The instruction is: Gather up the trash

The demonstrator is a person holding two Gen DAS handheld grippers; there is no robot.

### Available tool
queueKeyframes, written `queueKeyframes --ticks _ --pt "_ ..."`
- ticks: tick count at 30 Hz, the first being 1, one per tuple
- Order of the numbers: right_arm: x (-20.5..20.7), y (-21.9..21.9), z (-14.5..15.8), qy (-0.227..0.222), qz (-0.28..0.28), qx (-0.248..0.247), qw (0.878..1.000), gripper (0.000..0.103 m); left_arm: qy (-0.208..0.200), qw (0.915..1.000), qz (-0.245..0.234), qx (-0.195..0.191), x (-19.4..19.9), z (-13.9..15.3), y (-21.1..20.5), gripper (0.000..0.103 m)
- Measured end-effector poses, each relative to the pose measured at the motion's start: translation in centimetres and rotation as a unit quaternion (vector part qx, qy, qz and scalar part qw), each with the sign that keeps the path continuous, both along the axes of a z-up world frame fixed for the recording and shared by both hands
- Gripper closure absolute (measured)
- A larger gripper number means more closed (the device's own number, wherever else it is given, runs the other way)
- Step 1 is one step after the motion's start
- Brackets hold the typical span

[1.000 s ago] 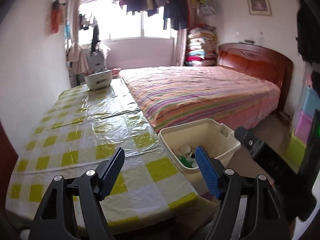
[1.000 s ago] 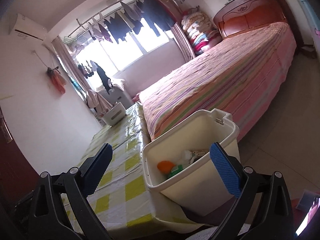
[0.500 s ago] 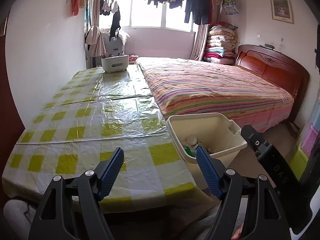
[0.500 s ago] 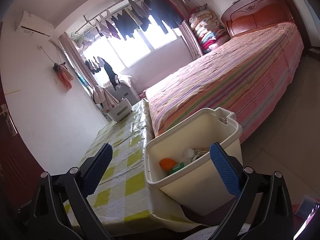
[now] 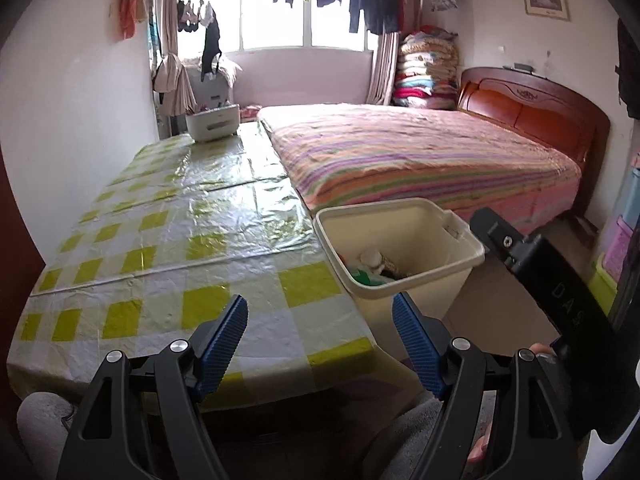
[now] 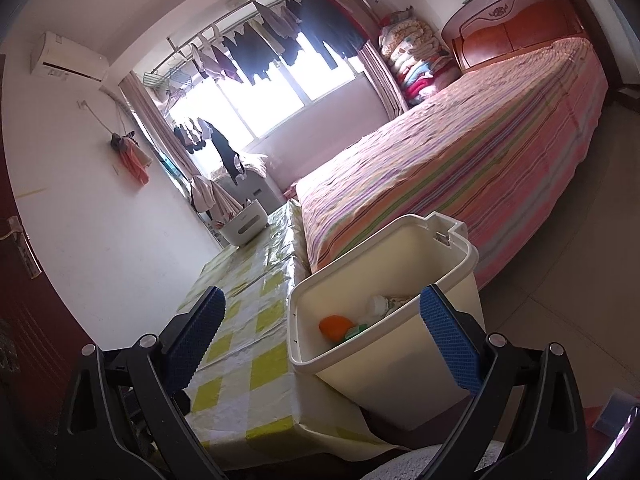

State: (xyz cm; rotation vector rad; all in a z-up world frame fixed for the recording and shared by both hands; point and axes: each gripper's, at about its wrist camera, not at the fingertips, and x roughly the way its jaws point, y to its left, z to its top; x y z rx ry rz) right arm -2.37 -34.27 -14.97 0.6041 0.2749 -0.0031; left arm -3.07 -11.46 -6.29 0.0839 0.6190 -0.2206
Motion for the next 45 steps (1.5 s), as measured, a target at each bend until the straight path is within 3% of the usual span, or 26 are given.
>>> queueKeyframes --ticks 45 --pt "0.1 0.9 0.1 0.0 0.009 -0.015 1.0 0.007 -0.015 0.999 0.028 0.03 -1.0 0.5 0.7 0.03"
